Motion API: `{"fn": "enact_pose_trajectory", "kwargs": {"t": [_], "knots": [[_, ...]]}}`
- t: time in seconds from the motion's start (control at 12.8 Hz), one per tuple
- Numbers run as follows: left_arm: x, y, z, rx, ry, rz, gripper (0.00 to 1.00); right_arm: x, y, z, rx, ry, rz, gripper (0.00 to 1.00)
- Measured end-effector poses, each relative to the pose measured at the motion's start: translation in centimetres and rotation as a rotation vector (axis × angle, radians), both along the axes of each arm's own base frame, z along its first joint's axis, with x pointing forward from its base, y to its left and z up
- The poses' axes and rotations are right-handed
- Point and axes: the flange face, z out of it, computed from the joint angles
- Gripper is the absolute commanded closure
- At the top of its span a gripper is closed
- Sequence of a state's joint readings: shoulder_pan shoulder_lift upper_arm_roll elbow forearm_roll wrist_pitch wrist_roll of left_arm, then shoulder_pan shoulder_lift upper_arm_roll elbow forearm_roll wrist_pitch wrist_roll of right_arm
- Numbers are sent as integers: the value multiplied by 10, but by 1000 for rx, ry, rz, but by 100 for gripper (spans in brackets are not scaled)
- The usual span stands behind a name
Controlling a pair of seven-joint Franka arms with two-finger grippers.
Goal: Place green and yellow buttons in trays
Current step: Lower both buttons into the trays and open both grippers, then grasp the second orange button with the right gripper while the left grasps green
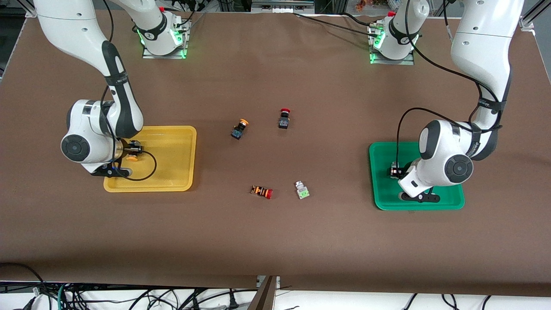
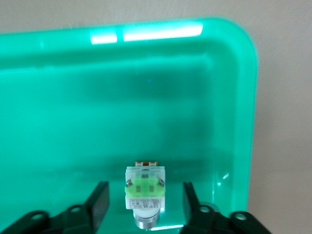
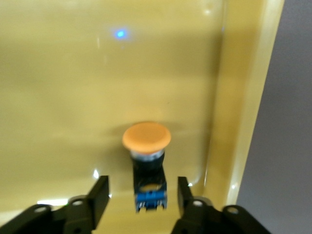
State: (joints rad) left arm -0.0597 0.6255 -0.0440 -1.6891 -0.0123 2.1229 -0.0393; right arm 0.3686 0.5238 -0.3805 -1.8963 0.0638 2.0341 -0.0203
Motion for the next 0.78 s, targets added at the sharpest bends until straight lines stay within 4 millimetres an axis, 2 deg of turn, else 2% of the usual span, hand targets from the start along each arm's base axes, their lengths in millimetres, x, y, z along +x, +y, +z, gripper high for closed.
{"fn": "enact_pose_trajectory", "kwargs": {"t": [0.16, 0.23, 0.31, 0.47, 0.62, 0.78], "knots": [[12, -13, 22, -13, -36, -13, 0, 15, 34, 40, 26, 50, 34, 0], [19, -27, 37, -22, -54, -8, 0, 19, 61, 57, 54, 50, 60, 0], [25, -43, 55, -29, -74, 15, 0, 20, 88, 64, 93, 47, 74, 0], [28, -83, 80, -33, -99, 86, 0, 13, 134, 62, 168, 49, 72, 0], [18, -128, 81, -19, -93, 164, 0, 4, 179, 58, 154, 33, -1, 0], [10, -169, 74, -18, -87, 217, 0, -13, 241, 51, 98, 0, -81, 0]]}}
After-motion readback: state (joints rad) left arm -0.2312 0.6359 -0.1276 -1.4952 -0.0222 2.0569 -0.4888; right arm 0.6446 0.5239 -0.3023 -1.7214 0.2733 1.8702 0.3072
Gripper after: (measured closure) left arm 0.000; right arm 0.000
